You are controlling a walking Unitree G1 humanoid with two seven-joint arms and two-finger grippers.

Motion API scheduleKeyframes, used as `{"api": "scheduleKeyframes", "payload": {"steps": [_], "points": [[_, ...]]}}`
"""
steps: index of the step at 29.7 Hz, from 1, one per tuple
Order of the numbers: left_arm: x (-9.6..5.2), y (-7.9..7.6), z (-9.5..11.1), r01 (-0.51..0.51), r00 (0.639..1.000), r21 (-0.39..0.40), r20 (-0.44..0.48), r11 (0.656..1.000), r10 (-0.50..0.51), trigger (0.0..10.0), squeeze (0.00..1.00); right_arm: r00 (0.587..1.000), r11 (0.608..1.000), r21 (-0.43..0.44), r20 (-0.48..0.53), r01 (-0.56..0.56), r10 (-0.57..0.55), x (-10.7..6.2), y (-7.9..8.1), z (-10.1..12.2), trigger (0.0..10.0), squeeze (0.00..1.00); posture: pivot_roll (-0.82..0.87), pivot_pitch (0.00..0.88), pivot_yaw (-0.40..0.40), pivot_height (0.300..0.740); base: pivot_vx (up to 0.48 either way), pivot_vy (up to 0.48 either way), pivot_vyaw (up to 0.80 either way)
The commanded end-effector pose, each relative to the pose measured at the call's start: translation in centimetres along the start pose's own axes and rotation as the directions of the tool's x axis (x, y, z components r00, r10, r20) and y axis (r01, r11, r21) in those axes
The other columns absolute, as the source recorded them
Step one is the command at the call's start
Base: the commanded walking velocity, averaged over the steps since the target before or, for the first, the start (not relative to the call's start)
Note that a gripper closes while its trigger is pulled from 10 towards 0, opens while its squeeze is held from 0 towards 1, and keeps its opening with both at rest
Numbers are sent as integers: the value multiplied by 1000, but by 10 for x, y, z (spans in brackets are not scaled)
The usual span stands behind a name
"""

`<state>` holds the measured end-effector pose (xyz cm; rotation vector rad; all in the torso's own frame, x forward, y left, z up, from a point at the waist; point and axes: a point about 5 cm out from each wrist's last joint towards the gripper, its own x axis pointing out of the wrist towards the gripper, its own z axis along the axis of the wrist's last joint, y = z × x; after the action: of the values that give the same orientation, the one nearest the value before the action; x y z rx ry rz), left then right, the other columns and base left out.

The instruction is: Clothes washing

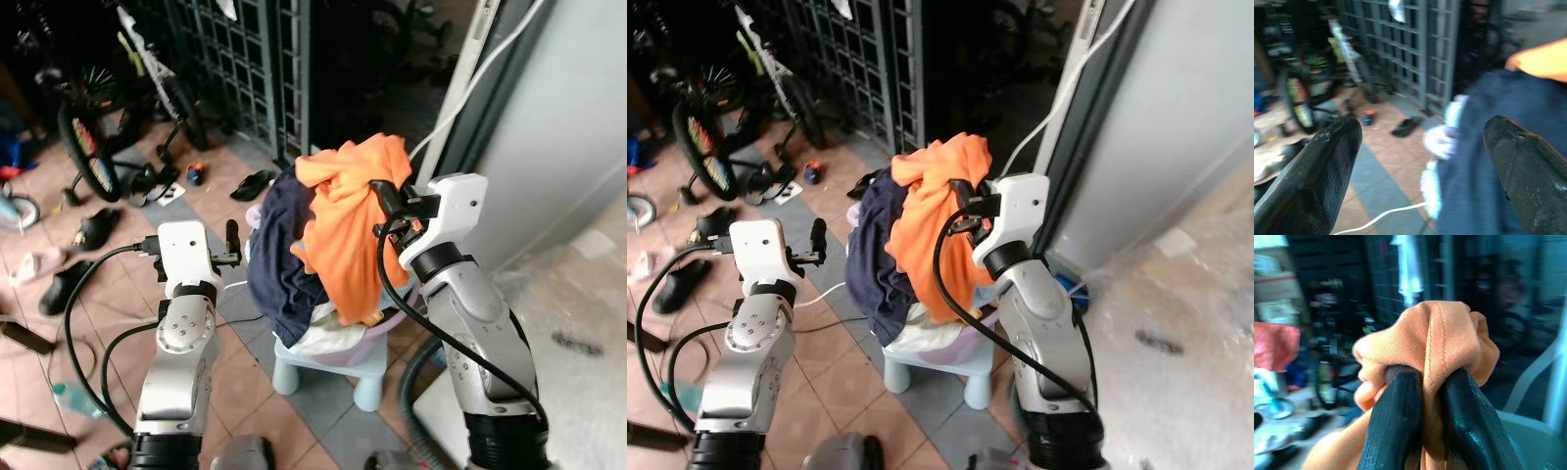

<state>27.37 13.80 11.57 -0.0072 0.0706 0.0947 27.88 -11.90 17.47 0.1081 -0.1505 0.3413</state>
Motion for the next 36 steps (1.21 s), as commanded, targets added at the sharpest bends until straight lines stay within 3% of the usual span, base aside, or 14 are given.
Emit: {"api": "scheduleKeyframes", "payload": {"steps": [1,6,20,28,32,34,36], "points": [[-3,-3,-4,19,1000,11,-11,1000,-19,10000,0,999,999,-26,34,32,-31,-1,-4,8,10000,0,-46,0,89,740,0,0,-800],[-4,0,-4,14,1000,8,-13,1000,-14,10000,0,999,999,-23,40,38,-37,1,-3,10,10000,0,-38,0,88,740,0,-111,-800],[-6,2,-5,12,1000,12,-15,1000,-11,10000,0,997,998,3,43,61,-61,5,-5,13,10000,0,-37,0,83,740,0,-359,-57],[-6,0,-5,17,1000,10,-16,1000,-17,10000,0,996,997,-6,51,74,-74,7,-8,16,10000,0,-40,0,82,740,0,-316,-800],[-7,-1,-4,14,1000,6,-15,1000,-14,10000,0,995,996,-56,71,74,-70,13,-11,21,10000,0,-39,0,79,740,0,0,-800],[-7,-1,-4,11,1000,-3,-15,1000,-11,10000,0,994,986,-158,106,51,-35,21,-14,29,10000,0,-38,0,80,740,0,0,-800],[-6,-1,-4,12,1000,-10,-13,1000,-12,10000,0,990,979,-189,133,72,-47,38,-26,40,10000,0,-39,0,81,740,0,0,-800]]}}
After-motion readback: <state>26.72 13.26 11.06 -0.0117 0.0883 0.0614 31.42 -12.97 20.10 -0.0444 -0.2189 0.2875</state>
